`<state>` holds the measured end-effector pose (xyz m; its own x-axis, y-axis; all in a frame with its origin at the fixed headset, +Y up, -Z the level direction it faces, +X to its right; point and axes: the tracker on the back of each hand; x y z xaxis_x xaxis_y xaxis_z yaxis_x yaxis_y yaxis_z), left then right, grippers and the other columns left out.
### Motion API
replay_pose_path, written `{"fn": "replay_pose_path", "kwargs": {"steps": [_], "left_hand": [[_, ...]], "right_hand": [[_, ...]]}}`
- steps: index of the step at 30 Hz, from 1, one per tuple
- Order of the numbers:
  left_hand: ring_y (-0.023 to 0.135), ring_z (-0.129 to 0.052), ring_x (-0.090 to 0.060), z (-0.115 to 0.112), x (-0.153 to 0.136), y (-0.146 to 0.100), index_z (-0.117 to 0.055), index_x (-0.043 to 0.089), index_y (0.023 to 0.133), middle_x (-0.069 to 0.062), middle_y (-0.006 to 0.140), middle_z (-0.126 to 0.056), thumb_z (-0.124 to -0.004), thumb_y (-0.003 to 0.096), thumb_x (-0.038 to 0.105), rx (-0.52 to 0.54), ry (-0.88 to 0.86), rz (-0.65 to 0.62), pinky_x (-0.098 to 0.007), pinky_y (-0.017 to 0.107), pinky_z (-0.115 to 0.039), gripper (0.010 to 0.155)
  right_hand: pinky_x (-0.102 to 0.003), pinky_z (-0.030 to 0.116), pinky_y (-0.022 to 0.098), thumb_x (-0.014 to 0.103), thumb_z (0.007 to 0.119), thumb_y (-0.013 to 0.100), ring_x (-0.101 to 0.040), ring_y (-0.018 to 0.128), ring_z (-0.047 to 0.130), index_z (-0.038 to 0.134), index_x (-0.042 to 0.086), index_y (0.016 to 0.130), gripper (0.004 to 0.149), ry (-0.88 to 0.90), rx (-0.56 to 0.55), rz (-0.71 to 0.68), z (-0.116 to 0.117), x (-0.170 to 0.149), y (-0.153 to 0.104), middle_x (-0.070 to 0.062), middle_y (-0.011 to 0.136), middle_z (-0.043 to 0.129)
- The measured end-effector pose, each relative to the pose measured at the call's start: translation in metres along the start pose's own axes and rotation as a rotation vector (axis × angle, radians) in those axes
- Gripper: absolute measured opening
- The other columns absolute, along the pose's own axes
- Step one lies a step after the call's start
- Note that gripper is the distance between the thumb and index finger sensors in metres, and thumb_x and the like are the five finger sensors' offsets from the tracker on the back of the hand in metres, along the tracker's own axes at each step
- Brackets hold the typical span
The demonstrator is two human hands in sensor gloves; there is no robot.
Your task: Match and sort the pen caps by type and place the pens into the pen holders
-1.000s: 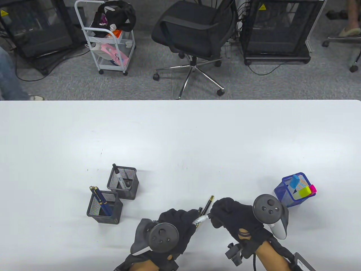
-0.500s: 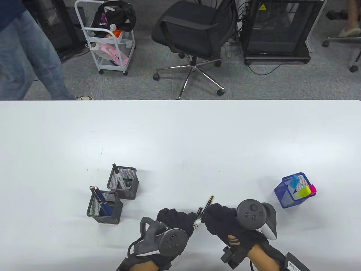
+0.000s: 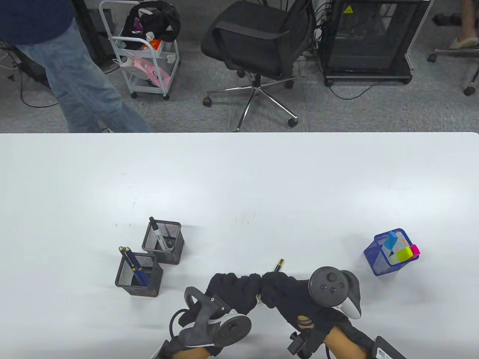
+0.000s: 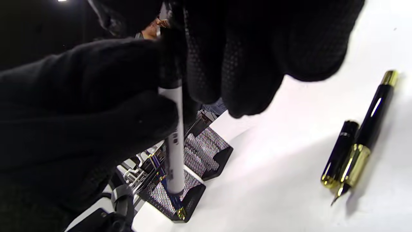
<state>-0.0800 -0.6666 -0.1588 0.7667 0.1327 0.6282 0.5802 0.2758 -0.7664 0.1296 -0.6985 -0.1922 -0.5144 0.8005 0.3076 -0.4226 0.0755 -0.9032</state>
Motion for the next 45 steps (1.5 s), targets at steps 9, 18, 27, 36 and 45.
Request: {"fn": "replay_pose_path", "kwargs": {"steps": [9, 18, 27, 36, 45], "left_hand": [[0.056, -0.107, -0.034, 0.095, -0.081, -0.003, -0.049, 0.038, 0.110, -0.017, 0.089, -0.091, -0.091, 0.0467, 0.023, 0.256, -0.107, 0.266, -0.058, 0.047, -0.087, 0.078], [0.059, -0.107, -0.034, 0.123, -0.141, 0.000, -0.072, 0.018, 0.099, -0.014, 0.090, -0.094, -0.081, 0.0500, 0.023, 0.247, 0.119, 0.577, -0.059, 0.051, -0.084, 0.050], [0.064, -0.107, -0.035, 0.075, -0.162, 0.009, -0.089, 0.019, 0.090, -0.012, 0.084, -0.104, -0.083, 0.0488, 0.028, -0.016, 0.268, 0.733, -0.062, 0.053, -0.081, 0.042], [0.065, -0.106, -0.035, 0.052, -0.171, 0.006, -0.090, 0.020, 0.089, -0.011, 0.082, -0.106, -0.083, 0.0482, 0.029, -0.153, 0.251, 0.757, -0.063, 0.055, -0.079, 0.043], [0.074, -0.098, -0.038, 0.087, -0.126, 0.008, -0.077, 0.019, 0.100, -0.015, 0.093, -0.094, -0.080, 0.0485, 0.035, 0.047, 0.240, 0.572, -0.065, 0.058, -0.074, 0.054]], "right_hand": [[-0.048, 0.090, 0.044, 0.048, 0.073, 0.045, -0.035, 0.057, 0.107, 0.070, 0.006, 0.091, 0.062, -0.100, -0.070, 0.050, -0.030, -0.025, -0.005, -0.017, 0.071, 0.099], [-0.048, 0.090, 0.044, 0.048, 0.073, 0.045, -0.035, 0.057, 0.107, 0.070, 0.007, 0.091, 0.062, -0.142, -0.085, 0.071, -0.039, -0.032, -0.004, -0.017, 0.072, 0.099], [-0.049, 0.090, 0.044, 0.048, 0.073, 0.045, -0.036, 0.057, 0.107, 0.070, 0.007, 0.092, 0.062, -0.175, -0.073, 0.089, -0.043, -0.033, -0.005, -0.017, 0.072, 0.098], [-0.049, 0.090, 0.044, 0.047, 0.073, 0.045, -0.036, 0.058, 0.107, 0.070, 0.007, 0.092, 0.062, -0.197, -0.067, 0.111, -0.046, -0.038, -0.003, -0.018, 0.072, 0.099], [-0.049, 0.089, 0.045, 0.047, 0.075, 0.045, -0.036, 0.058, 0.106, 0.070, 0.008, 0.092, 0.061, -0.242, -0.064, 0.099, -0.045, -0.036, -0.003, -0.018, 0.073, 0.098]]}}
Point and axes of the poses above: the tracker on the back of each hand, its own x axis roughly to the thumb side, its own y axis roughly from the wrist to the fingertips, z = x × y
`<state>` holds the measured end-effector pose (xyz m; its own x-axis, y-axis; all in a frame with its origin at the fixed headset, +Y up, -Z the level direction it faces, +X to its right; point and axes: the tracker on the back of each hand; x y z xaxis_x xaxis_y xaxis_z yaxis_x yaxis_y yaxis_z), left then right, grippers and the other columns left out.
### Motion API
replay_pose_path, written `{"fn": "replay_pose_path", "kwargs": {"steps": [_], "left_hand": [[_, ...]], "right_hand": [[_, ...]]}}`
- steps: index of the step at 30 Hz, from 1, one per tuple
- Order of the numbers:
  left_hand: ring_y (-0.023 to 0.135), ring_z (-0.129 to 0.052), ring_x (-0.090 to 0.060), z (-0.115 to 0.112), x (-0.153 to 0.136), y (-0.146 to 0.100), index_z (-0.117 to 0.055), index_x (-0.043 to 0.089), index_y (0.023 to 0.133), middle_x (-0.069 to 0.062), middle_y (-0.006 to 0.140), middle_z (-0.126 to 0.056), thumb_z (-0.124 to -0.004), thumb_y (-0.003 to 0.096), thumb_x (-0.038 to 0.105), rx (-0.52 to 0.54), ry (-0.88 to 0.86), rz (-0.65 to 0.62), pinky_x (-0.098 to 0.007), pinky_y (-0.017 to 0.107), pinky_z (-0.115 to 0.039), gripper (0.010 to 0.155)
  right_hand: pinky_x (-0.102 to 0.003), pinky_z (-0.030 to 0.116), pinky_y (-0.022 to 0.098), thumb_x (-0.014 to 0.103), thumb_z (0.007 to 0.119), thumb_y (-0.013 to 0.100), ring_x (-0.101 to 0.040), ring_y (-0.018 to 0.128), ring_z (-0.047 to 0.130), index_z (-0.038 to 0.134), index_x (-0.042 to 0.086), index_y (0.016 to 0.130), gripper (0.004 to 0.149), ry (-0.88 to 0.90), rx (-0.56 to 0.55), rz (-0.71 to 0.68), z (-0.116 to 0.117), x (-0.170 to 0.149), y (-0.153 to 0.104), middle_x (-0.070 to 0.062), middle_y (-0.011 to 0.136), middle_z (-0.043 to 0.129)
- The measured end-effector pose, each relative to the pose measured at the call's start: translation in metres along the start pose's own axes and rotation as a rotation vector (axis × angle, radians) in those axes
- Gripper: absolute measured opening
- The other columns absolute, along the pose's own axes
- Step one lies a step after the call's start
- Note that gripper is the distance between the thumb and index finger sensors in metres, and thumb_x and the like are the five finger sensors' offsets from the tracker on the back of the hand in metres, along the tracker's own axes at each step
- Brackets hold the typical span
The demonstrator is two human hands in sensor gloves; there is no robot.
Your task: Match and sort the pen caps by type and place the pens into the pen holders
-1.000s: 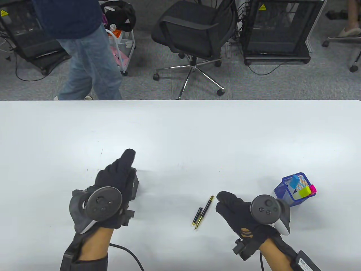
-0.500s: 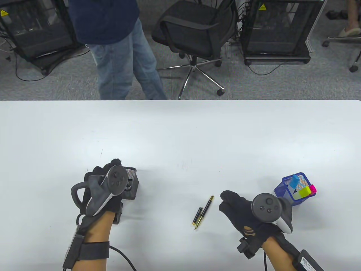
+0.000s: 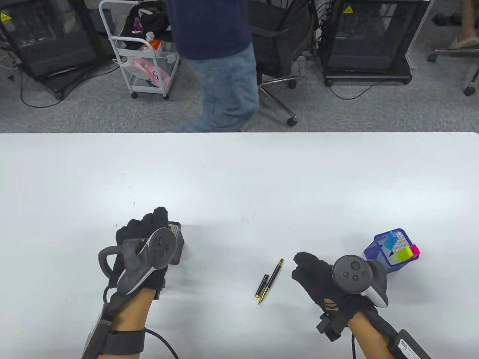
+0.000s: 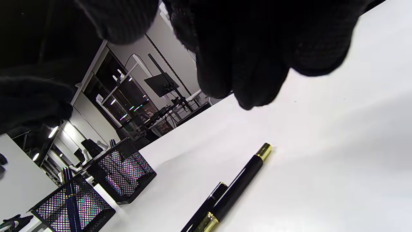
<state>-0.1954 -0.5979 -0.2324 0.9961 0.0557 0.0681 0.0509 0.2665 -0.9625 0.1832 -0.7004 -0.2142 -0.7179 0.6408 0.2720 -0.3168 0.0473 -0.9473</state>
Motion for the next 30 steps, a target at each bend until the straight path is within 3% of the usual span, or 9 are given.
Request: {"fn": "replay_pose_path", "kwargs": {"steps": [3, 5, 10, 14, 17, 22, 25, 30], "left_hand": [[0.074, -0.099, -0.038, 0.008, 0.023, -0.017, -0.076, 0.019, 0.100, -0.015, 0.093, -0.094, -0.083, 0.0468, 0.039, 0.032, -0.139, -0.162, -0.065, 0.057, -0.075, 0.058], [0.074, -0.099, -0.038, 0.001, 0.034, -0.029, -0.075, 0.018, 0.101, -0.015, 0.093, -0.094, -0.084, 0.0460, 0.040, 0.013, -0.246, -0.225, -0.065, 0.057, -0.075, 0.059], [0.073, -0.100, -0.038, -0.048, 0.060, -0.060, -0.076, 0.017, 0.100, -0.015, 0.092, -0.095, -0.085, 0.0446, 0.043, -0.087, -0.387, -0.361, -0.066, 0.056, -0.076, 0.062], [0.074, -0.098, -0.040, -0.074, 0.069, -0.069, -0.074, 0.015, 0.101, -0.018, 0.094, -0.092, -0.085, 0.0449, 0.044, -0.225, -0.404, -0.390, -0.068, 0.056, -0.074, 0.064], [0.073, -0.098, -0.040, -0.080, 0.072, -0.071, -0.074, 0.015, 0.101, -0.018, 0.093, -0.092, -0.085, 0.0449, 0.044, -0.240, -0.371, -0.403, -0.068, 0.056, -0.074, 0.064], [0.072, -0.099, -0.039, -0.082, 0.072, -0.072, -0.077, 0.015, 0.098, -0.017, 0.091, -0.094, -0.084, 0.0450, 0.044, -0.247, -0.372, -0.400, -0.068, 0.056, -0.075, 0.061], [0.071, -0.099, -0.039, -0.083, 0.070, -0.072, -0.078, 0.015, 0.097, -0.016, 0.091, -0.095, -0.084, 0.0452, 0.044, -0.257, -0.374, -0.395, -0.068, 0.055, -0.075, 0.060], [0.071, -0.099, -0.039, -0.085, 0.063, -0.072, -0.078, 0.015, 0.097, -0.016, 0.090, -0.095, -0.084, 0.0453, 0.044, -0.280, -0.395, -0.376, -0.068, 0.055, -0.075, 0.059]], "right_hand": [[-0.050, 0.089, 0.045, 0.046, 0.076, 0.044, -0.036, 0.059, 0.106, 0.070, 0.008, 0.092, 0.062, -0.031, -0.010, -0.028, 0.000, 0.004, -0.001, -0.018, 0.073, 0.098], [-0.050, 0.089, 0.046, 0.046, 0.077, 0.044, -0.036, 0.060, 0.106, 0.070, 0.008, 0.092, 0.061, -0.044, -0.016, -0.045, 0.000, 0.007, -0.002, -0.018, 0.074, 0.097], [-0.051, 0.088, 0.048, 0.047, 0.079, 0.043, -0.037, 0.063, 0.104, 0.070, 0.009, 0.093, 0.063, -0.097, -0.008, -0.114, 0.004, 0.016, -0.005, -0.018, 0.077, 0.096], [-0.052, 0.086, 0.050, 0.051, 0.081, 0.044, -0.038, 0.067, 0.102, 0.069, 0.011, 0.094, 0.065, -0.166, 0.030, -0.151, 0.010, 0.021, -0.006, -0.017, 0.080, 0.093], [-0.053, 0.086, 0.050, 0.050, 0.083, 0.043, -0.038, 0.068, 0.101, 0.069, 0.011, 0.094, 0.065, -0.249, 0.029, -0.165, 0.013, 0.026, -0.007, -0.018, 0.081, 0.093], [-0.055, 0.082, 0.054, 0.035, 0.093, 0.041, -0.038, 0.077, 0.096, 0.070, 0.015, 0.094, 0.061, -0.464, 0.058, -0.196, 0.025, 0.040, -0.003, -0.015, 0.086, 0.091], [-0.055, 0.080, 0.058, 0.030, 0.098, 0.038, -0.035, 0.086, 0.090, 0.069, 0.020, 0.094, 0.064, -0.646, 0.137, -0.217, 0.040, 0.053, 0.011, -0.008, 0.090, 0.090], [-0.053, 0.078, 0.060, 0.026, 0.100, 0.036, -0.032, 0.090, 0.085, 0.067, 0.023, 0.094, 0.066, -0.710, 0.230, -0.190, 0.061, 0.053, 0.040, -0.004, 0.091, 0.089]]}}
Point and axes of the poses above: the tracker on the back of each hand, its own x axis roughly to the thumb side, its own y axis roughly from the wrist to the fingertips, z = x × y
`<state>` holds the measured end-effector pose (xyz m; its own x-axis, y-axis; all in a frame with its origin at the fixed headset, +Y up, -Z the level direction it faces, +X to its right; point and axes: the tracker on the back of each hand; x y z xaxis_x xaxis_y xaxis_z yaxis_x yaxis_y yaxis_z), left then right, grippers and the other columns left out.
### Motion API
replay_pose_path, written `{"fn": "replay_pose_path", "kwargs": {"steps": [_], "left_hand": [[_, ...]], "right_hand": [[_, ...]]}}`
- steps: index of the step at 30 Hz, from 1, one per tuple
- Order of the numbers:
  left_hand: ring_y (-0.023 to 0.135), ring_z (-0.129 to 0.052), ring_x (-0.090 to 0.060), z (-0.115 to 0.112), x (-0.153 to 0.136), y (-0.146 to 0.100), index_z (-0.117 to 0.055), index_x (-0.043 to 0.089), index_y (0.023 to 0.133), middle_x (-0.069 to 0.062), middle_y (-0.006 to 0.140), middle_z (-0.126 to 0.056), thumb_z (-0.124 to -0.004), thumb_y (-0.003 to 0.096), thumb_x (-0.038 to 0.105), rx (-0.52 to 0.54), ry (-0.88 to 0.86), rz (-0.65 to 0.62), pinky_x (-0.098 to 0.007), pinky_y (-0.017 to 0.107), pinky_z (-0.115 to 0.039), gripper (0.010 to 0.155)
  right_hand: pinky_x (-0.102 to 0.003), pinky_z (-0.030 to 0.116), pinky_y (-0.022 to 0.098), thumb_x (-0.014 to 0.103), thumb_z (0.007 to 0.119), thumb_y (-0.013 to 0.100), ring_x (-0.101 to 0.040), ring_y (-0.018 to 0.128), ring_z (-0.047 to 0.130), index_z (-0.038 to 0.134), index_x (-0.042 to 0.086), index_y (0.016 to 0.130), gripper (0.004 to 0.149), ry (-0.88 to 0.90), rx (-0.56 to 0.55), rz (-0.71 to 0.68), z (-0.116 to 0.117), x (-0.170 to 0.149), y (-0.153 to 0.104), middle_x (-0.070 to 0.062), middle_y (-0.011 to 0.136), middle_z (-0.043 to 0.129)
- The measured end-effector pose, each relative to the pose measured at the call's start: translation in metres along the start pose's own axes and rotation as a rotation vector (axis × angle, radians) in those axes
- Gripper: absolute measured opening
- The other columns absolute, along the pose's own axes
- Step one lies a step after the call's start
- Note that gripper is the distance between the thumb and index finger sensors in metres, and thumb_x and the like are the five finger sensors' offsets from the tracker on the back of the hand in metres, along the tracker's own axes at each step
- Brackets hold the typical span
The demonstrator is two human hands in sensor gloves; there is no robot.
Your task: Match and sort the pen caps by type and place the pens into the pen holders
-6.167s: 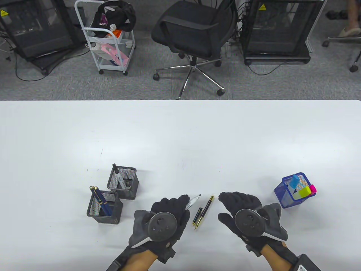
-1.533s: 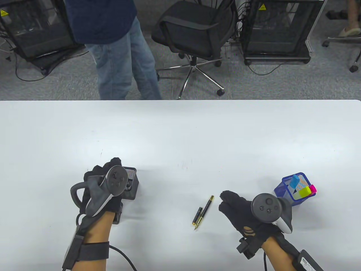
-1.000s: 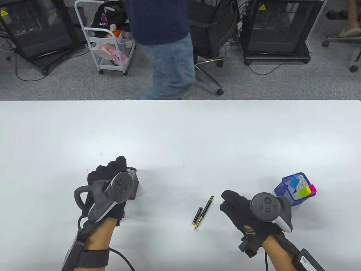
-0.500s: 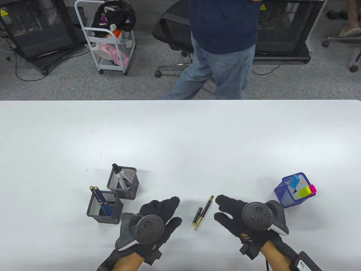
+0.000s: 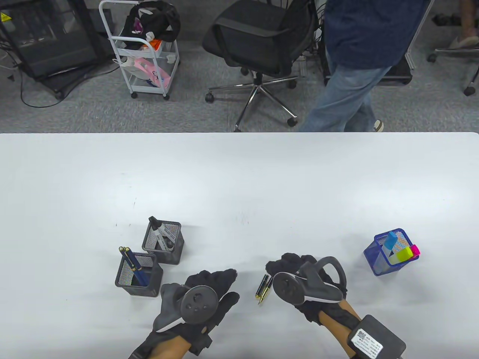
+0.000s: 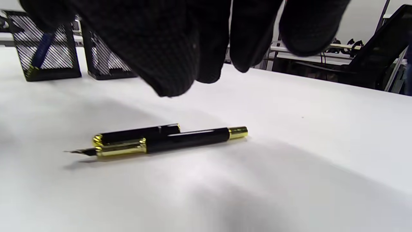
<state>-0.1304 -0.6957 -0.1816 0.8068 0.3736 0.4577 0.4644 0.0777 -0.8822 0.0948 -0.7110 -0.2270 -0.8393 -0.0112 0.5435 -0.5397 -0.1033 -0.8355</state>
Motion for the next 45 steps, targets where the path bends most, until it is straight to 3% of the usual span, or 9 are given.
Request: {"fn": "replay_pose_path", "kwargs": {"steps": [4, 11, 20, 33, 38, 45], "left_hand": [[0.070, -0.100, -0.039, -0.001, -0.006, -0.002, -0.078, 0.015, 0.097, -0.016, 0.090, -0.095, -0.084, 0.0454, 0.044, -0.008, -0.019, 0.021, -0.068, 0.055, -0.075, 0.059], [0.070, -0.099, -0.039, -0.001, -0.008, -0.002, -0.078, 0.015, 0.097, -0.017, 0.090, -0.095, -0.084, 0.0454, 0.043, -0.010, -0.031, 0.028, -0.068, 0.055, -0.074, 0.059], [0.071, -0.099, -0.039, -0.006, -0.012, 0.001, -0.078, 0.015, 0.097, -0.017, 0.090, -0.095, -0.084, 0.0455, 0.043, -0.042, -0.025, 0.037, -0.068, 0.055, -0.074, 0.059], [0.071, -0.099, -0.039, -0.005, -0.016, 0.000, -0.078, 0.014, 0.097, -0.017, 0.090, -0.094, -0.084, 0.0455, 0.043, -0.049, -0.028, 0.062, -0.069, 0.056, -0.073, 0.059], [0.071, -0.099, -0.040, -0.002, -0.020, -0.001, -0.078, 0.014, 0.097, -0.018, 0.090, -0.094, -0.084, 0.0455, 0.043, -0.035, -0.041, 0.074, -0.069, 0.056, -0.073, 0.060], [0.072, -0.098, -0.040, 0.002, -0.023, -0.002, -0.077, 0.014, 0.098, -0.018, 0.091, -0.094, -0.084, 0.0457, 0.043, -0.014, -0.061, 0.080, -0.070, 0.056, -0.072, 0.060]], "right_hand": [[-0.051, 0.077, 0.061, 0.023, 0.099, 0.036, -0.030, 0.092, 0.082, 0.064, 0.025, 0.094, 0.068, -0.057, 0.060, 0.013, 0.018, -0.007, 0.024, -0.002, 0.092, 0.086], [-0.050, 0.075, 0.063, 0.020, 0.100, 0.035, -0.028, 0.094, 0.077, 0.059, 0.028, 0.095, 0.073, -0.071, 0.127, -0.002, 0.041, -0.010, 0.042, 0.000, 0.094, 0.083], [-0.046, 0.080, 0.058, 0.024, 0.102, 0.032, -0.024, 0.083, 0.089, 0.070, 0.028, 0.088, 0.065, -0.238, 0.050, -0.206, 0.044, 0.000, 0.036, 0.000, 0.082, 0.093], [-0.049, 0.071, 0.065, 0.026, 0.099, 0.033, -0.029, 0.075, 0.090, 0.058, 0.019, 0.092, 0.072, -0.326, 0.069, -0.258, 0.052, 0.002, 0.025, -0.006, 0.083, 0.089], [-0.052, 0.070, 0.064, 0.026, 0.096, 0.035, -0.033, 0.070, 0.089, 0.058, 0.016, 0.092, 0.069, -0.315, 0.046, -0.233, 0.040, -0.006, 0.014, -0.012, 0.082, 0.088], [-0.056, 0.069, 0.061, 0.026, 0.082, 0.042, -0.035, 0.063, 0.086, 0.059, 0.015, 0.093, 0.057, -0.207, -0.140, -0.154, -0.007, -0.017, -0.016, -0.019, 0.082, 0.082]]}}
Point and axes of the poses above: the tracker on the back of each hand, its own x axis roughly to the thumb side, its own y axis roughly from the wrist to the fingertips, z = x × y
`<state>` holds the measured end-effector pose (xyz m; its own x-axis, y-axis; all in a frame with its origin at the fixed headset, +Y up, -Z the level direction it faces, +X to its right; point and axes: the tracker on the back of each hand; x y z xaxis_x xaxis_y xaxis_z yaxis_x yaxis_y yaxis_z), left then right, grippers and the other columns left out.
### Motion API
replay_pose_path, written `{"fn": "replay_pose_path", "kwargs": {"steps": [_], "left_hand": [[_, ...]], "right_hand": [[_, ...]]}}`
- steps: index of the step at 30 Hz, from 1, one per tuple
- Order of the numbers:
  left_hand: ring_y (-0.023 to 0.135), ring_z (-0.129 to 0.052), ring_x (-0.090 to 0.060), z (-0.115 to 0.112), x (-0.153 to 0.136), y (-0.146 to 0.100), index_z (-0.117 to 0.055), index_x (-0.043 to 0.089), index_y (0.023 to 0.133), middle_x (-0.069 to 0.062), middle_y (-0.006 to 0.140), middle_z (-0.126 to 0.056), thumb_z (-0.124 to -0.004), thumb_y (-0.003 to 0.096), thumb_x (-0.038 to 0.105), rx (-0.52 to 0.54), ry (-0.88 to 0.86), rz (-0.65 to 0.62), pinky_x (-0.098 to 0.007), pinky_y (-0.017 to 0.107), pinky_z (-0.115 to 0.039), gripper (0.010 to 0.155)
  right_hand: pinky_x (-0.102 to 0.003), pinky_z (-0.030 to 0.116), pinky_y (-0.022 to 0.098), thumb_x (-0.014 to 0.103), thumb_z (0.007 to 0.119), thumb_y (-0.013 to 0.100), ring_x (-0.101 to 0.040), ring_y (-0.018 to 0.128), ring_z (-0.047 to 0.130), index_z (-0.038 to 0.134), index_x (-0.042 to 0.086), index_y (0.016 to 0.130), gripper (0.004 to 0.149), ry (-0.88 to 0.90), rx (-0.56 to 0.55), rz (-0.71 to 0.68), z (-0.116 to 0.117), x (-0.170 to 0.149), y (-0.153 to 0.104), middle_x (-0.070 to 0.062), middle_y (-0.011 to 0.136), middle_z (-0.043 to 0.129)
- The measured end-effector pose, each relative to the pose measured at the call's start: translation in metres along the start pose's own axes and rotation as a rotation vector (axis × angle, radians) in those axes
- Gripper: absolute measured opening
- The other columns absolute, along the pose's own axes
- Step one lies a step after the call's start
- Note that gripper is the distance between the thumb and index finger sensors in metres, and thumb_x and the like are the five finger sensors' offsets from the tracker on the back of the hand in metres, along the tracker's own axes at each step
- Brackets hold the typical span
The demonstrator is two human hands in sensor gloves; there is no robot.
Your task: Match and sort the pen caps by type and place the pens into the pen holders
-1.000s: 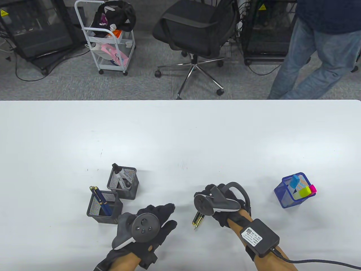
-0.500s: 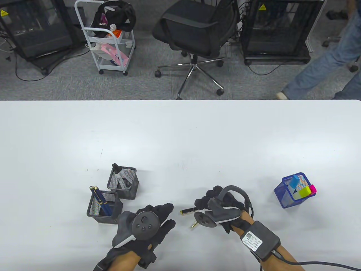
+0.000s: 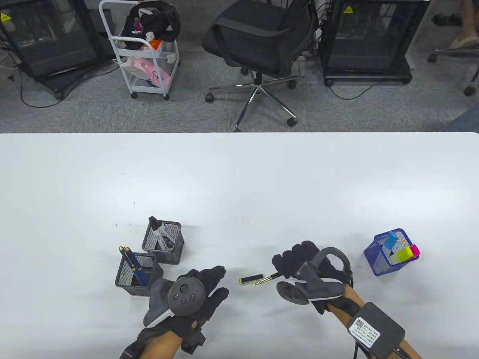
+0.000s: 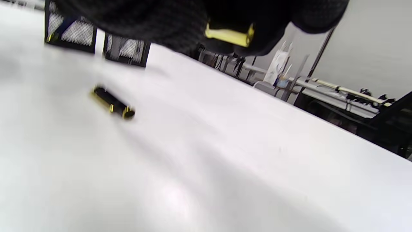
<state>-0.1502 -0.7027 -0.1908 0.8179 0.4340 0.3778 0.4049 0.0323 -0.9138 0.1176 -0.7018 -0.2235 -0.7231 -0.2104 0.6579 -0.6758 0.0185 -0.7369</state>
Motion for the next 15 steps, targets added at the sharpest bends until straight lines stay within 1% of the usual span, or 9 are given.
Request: {"fn": "replay_pose_path", "kwargs": {"steps": [1, 2, 3, 6, 9, 12, 14, 15], "left_hand": [[0.072, -0.098, -0.040, 0.000, 0.000, 0.000, -0.077, 0.014, 0.098, -0.018, 0.091, -0.094, -0.084, 0.0456, 0.043, 0.000, 0.000, 0.000, -0.070, 0.056, -0.072, 0.060], [0.072, -0.098, -0.040, 0.000, 0.000, 0.000, -0.077, 0.014, 0.098, -0.018, 0.091, -0.094, -0.084, 0.0455, 0.043, 0.000, 0.002, -0.001, -0.070, 0.056, -0.072, 0.060], [0.072, -0.098, -0.040, 0.000, 0.000, 0.000, -0.077, 0.014, 0.098, -0.018, 0.091, -0.094, -0.084, 0.0456, 0.043, 0.001, 0.004, -0.001, -0.070, 0.056, -0.072, 0.060], [0.072, -0.098, -0.040, -0.002, 0.001, 0.001, -0.077, 0.014, 0.098, -0.018, 0.091, -0.094, -0.084, 0.0456, 0.043, -0.002, 0.009, -0.002, -0.070, 0.056, -0.072, 0.060], [0.072, -0.098, -0.040, -0.004, 0.002, 0.001, -0.077, 0.014, 0.098, -0.018, 0.091, -0.094, -0.084, 0.0456, 0.043, -0.007, 0.018, -0.005, -0.070, 0.056, -0.072, 0.060], [0.072, -0.098, -0.040, -0.007, 0.004, 0.002, -0.077, 0.014, 0.098, -0.019, 0.091, -0.094, -0.084, 0.0456, 0.042, -0.018, 0.033, -0.009, -0.070, 0.056, -0.072, 0.060], [0.072, -0.098, -0.040, -0.009, 0.006, 0.003, -0.076, 0.014, 0.099, -0.019, 0.091, -0.094, -0.085, 0.0456, 0.042, -0.023, 0.059, -0.015, -0.070, 0.056, -0.072, 0.060], [0.072, -0.098, -0.040, -0.010, 0.007, 0.003, -0.076, 0.014, 0.099, -0.019, 0.091, -0.093, -0.085, 0.0454, 0.042, -0.025, 0.069, -0.016, -0.070, 0.056, -0.072, 0.061]], "right_hand": [[-0.057, 0.070, 0.061, 0.027, 0.080, 0.043, -0.035, 0.062, 0.085, 0.060, 0.016, 0.092, 0.054, 0.018, -0.026, 0.023, -0.005, -0.003, -0.004, -0.018, 0.081, 0.081], [-0.056, 0.071, 0.060, 0.028, 0.078, 0.043, -0.033, 0.060, 0.086, 0.063, 0.017, 0.090, 0.051, 0.072, -0.082, 0.065, -0.012, -0.008, -0.009, -0.018, 0.080, 0.081], [-0.056, 0.072, 0.059, 0.029, 0.077, 0.043, -0.032, 0.060, 0.086, 0.066, 0.018, 0.089, 0.048, 0.150, -0.115, 0.101, -0.016, -0.012, -0.013, -0.018, 0.080, 0.081], [-0.056, 0.072, 0.059, 0.030, 0.076, 0.044, -0.033, 0.062, 0.086, 0.065, 0.017, 0.089, 0.048, 0.334, -0.163, 0.182, -0.024, -0.020, -0.026, -0.018, 0.083, 0.080], [-0.056, 0.075, 0.057, 0.037, 0.074, 0.045, -0.033, 0.061, 0.089, 0.067, 0.016, 0.089, 0.049, 0.429, -0.209, 0.220, -0.027, -0.021, -0.037, -0.018, 0.082, 0.082], [-0.055, 0.078, 0.055, 0.038, 0.074, 0.046, -0.034, 0.062, 0.091, 0.069, 0.016, 0.088, 0.048, 0.505, -0.235, 0.237, -0.021, -0.018, -0.045, -0.017, 0.082, 0.084], [-0.054, 0.079, 0.054, 0.040, 0.073, 0.047, -0.034, 0.063, 0.093, 0.071, 0.015, 0.088, 0.048, 0.544, -0.192, 0.226, -0.017, -0.017, -0.046, -0.017, 0.082, 0.086], [-0.054, 0.078, 0.055, 0.041, 0.073, 0.047, -0.035, 0.064, 0.092, 0.071, 0.015, 0.088, 0.049, 0.545, -0.188, 0.226, -0.017, -0.017, -0.047, -0.017, 0.082, 0.086]]}}
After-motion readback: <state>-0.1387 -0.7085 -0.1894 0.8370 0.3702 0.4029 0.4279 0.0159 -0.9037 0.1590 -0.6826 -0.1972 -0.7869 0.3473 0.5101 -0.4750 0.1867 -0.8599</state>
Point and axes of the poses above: the tracker on the back of each hand, its own x axis roughly to the thumb side, its own y axis roughly from the wrist to the fingertips, z = x × y
